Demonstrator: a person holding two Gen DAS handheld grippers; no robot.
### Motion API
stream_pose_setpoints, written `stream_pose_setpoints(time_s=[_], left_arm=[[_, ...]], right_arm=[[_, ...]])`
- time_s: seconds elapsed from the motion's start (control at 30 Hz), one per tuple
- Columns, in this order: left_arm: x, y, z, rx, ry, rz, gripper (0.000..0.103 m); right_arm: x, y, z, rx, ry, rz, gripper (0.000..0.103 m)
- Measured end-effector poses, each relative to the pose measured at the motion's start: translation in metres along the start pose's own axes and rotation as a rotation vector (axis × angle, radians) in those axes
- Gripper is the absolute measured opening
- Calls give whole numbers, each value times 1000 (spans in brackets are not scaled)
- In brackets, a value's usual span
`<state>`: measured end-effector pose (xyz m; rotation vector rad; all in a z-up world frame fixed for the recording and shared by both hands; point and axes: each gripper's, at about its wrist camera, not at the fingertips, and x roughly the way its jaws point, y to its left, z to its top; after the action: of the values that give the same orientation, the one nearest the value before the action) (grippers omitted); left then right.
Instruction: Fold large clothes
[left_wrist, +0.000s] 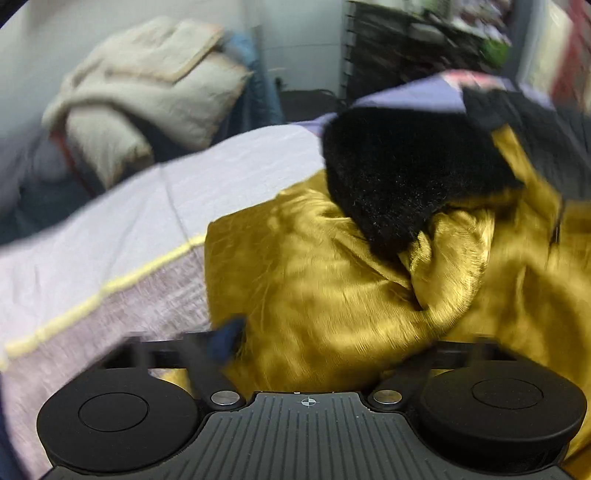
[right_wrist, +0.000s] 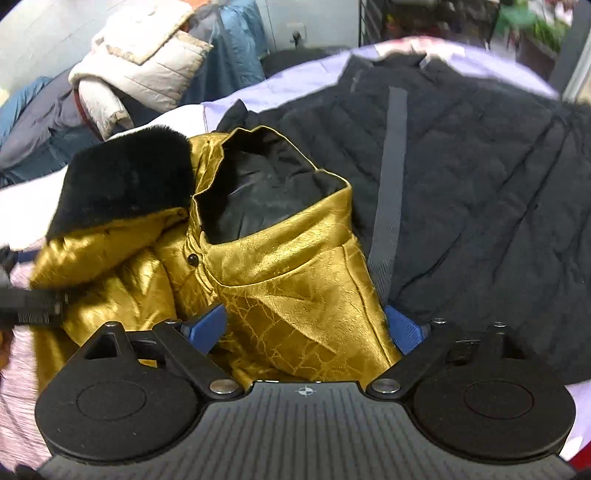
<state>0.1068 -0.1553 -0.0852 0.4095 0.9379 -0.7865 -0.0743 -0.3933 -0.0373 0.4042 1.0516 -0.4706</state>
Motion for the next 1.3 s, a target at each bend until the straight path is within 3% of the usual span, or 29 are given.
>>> stream_pose_setpoints(time_s=[0.03, 0.07, 0.1, 0.13, 0.17, 0.3, 0.47, 0.73, 0.8, 0.87, 0.9, 0.93, 0.97, 1.0, 1.03, 1.07, 1.13, 1.2, 1.3], left_arm=[[-5, 6, 2, -44, -10, -2, 82], [-13, 13, 3, -76, -28, -3, 77], [-20, 19, 3, -103, -44, 3, 62], [-27, 25, 3, -126, -50, 19, 60], [-34, 31, 2, -151, -57, 28, 59], [-87, 57, -7, -281, -179, 75, 59], [-178, 81, -27, -405, -346, 180, 58], [-322, 71, -60, -409, -523, 415, 58], [-340, 72, -58, -403, -544, 475, 58], [-341, 81, -58, -418, -533, 518, 65], [-334, 89, -58, -440, -523, 535, 90], [-322, 99, -58, -470, -479, 538, 103], [-309, 108, -61, -495, -427, 535, 103], [-291, 120, -65, -505, -390, 525, 103], [-275, 127, -74, -507, -359, 512, 103], [-253, 138, -84, -522, -294, 493, 103], [-207, 160, -102, -629, -132, 445, 103], [-181, 171, -127, -719, -68, 411, 103], [-176, 176, -161, -790, -25, 405, 103]], right_arm=[[0, 5, -3, -30, -9, -33, 83], [-3, 9, -4, -55, -20, -77, 66], [-9, 11, -6, -76, -38, -105, 35], [-17, 10, -9, -95, -58, -81, 17], [-23, 8, -11, -100, -67, -32, 10], [-45, 10, -17, -80, -92, 45, 9], [-82, 33, -9, -91, -190, 215, 9], [-148, 93, 11, -255, -355, 495, 9], [-160, 105, 25, -254, -398, 577, 9], [-165, 125, 46, -278, -428, 642, 9], [-164, 135, 54, -285, -456, 641, 13], [-161, 146, 62, -277, -479, 622, 17], [-154, 157, 71, -262, -486, 598, 42], [-143, 169, 80, -252, -466, 583, 89], [-130, 183, 88, -244, -415, 556, 103], [-120, 194, 92, -230, -368, 523, 95], [-106, 210, 85, -181, -286, 512, 93], [-93, 225, 62, -203, -211, 578, 99], [-81, 248, 13, -351, -108, 536, 99]])
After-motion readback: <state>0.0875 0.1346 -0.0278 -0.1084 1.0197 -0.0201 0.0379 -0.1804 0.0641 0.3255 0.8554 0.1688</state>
